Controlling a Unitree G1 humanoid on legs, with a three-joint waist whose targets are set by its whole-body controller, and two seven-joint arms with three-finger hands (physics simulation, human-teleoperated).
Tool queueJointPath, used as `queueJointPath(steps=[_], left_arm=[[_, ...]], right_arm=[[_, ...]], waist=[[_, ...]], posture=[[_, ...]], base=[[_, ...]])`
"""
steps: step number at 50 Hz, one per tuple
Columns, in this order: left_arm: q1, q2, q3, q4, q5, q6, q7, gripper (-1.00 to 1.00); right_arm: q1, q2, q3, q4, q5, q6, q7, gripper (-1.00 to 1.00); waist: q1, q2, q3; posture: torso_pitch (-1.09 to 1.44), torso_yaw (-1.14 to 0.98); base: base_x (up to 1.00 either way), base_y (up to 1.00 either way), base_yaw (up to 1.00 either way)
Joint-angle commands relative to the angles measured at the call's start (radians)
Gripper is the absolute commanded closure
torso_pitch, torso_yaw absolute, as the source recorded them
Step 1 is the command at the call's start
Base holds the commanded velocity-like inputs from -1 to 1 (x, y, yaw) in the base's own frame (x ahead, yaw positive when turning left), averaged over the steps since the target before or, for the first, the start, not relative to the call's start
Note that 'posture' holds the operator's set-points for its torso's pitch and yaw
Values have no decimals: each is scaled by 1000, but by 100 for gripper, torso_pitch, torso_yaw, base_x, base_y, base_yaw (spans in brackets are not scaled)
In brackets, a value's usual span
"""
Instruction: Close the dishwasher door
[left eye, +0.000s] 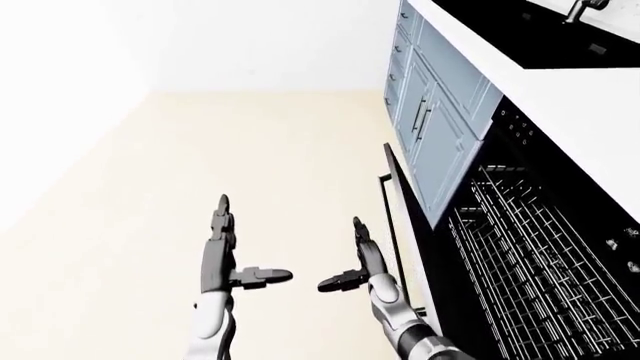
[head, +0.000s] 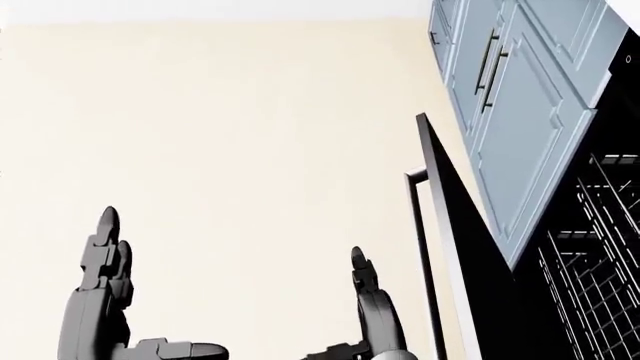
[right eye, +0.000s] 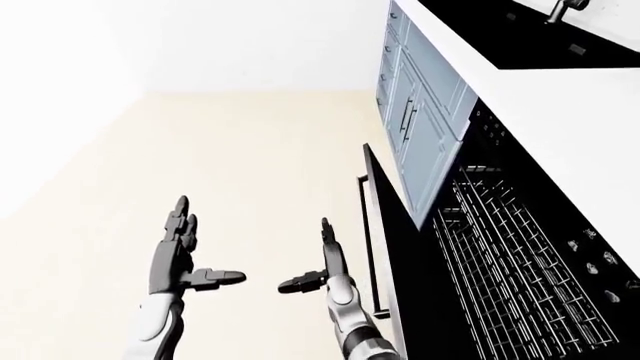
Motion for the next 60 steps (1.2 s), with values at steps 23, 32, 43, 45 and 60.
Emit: queueJointPath(steps=[23,32,43,45,60], left_arm=[[-8,-2,-8,-59,7,-21,0,-100],[-9,0,-5,-64,4,-16,-3,-100],[-6,-1,-6,-68,7,-15,-4,-100],[-6,-2,-7,-69,8,-14,-4,-100],[1,-1,-2,-99,3,1,-7,-100]], right_arm=[[18,-32,-233,163,-60,57,77,-100],[47,-47,-296,166,-100,106,73,-100],[52,-77,-322,166,-117,127,44,-100],[52,-84,-326,166,-113,128,40,-100],[66,-127,-338,165,-89,115,5,-100]], waist=[[10,-17,-12],[11,-21,-10],[12,-25,-13],[12,-26,-13],[15,-24,-15]], posture=[[0,0],[0,0],[0,0],[0,0],[0,0]], base=[[0,0,0],[0,0,0],[0,0,0],[0,0,0],[0,0,0]])
